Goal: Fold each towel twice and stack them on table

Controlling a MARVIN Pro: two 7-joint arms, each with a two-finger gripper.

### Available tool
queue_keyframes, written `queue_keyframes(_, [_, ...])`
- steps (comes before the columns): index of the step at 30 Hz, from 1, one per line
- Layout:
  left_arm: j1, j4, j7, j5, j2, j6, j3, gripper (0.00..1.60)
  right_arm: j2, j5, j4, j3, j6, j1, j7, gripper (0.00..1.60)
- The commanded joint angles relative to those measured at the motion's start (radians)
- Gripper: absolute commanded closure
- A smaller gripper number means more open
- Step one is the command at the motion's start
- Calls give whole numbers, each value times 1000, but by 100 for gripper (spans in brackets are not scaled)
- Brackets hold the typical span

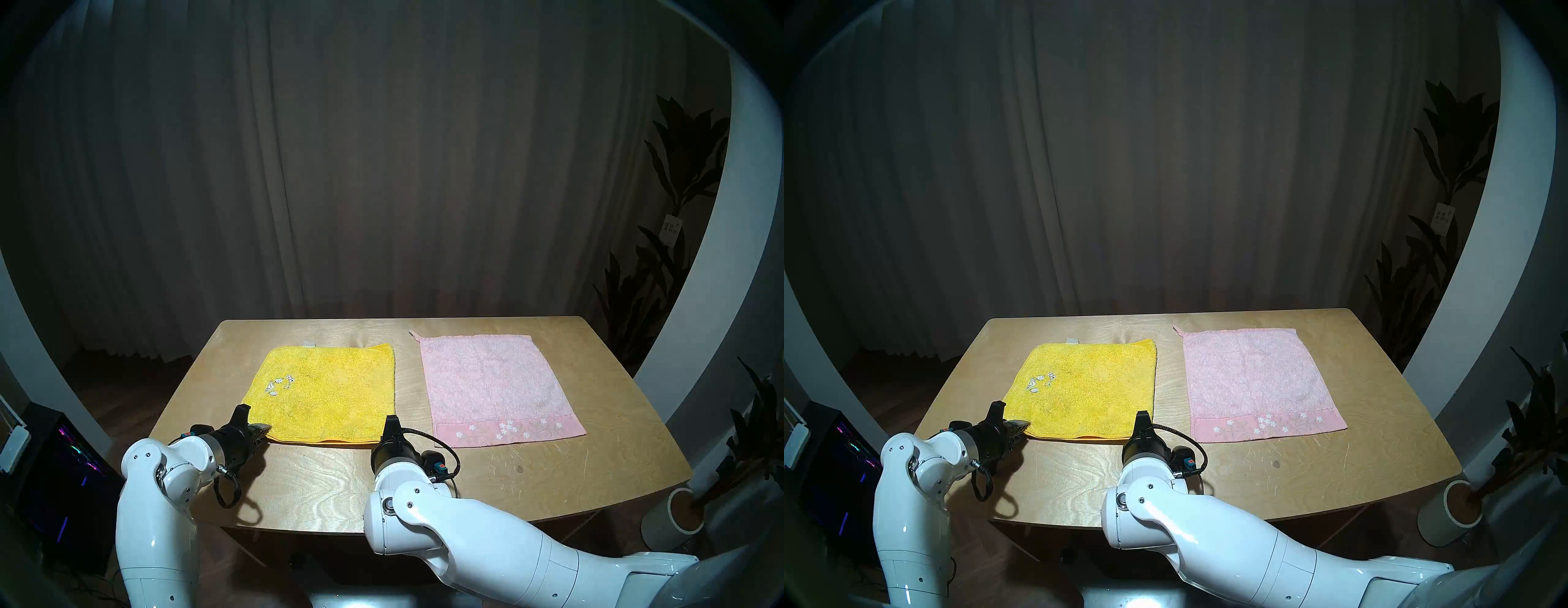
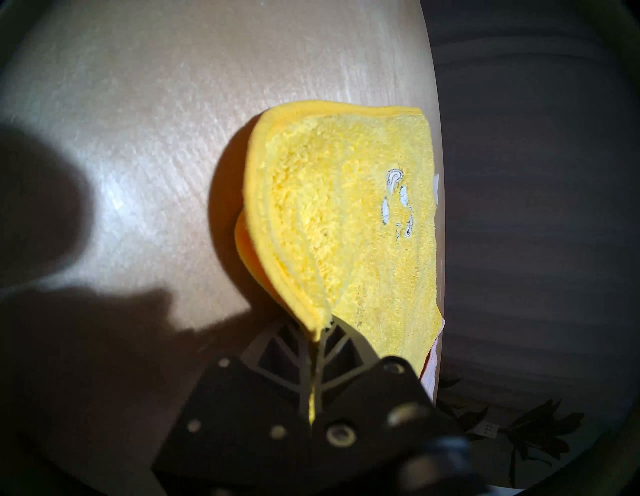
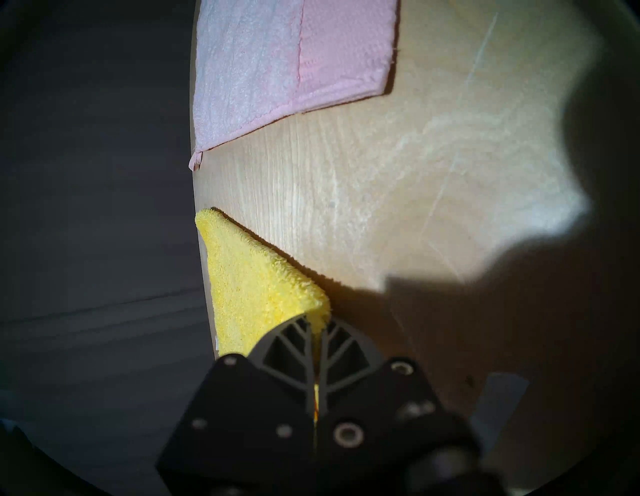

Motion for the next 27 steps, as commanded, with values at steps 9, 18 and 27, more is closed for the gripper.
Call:
queue_keyframes(9, [85,-94,40,-52,-45,21,14,160,120,2,-197,31,1,-27,-83,160])
queue_keyframes(18, [90,-180,79,-89,-51,38,21,160,192,20,-307,94,1,-31,-138,160])
queue_keyframes(27, [115,-263,133,-138,-59,57,16,160,276,78,-426,146,12,-42,-223,160])
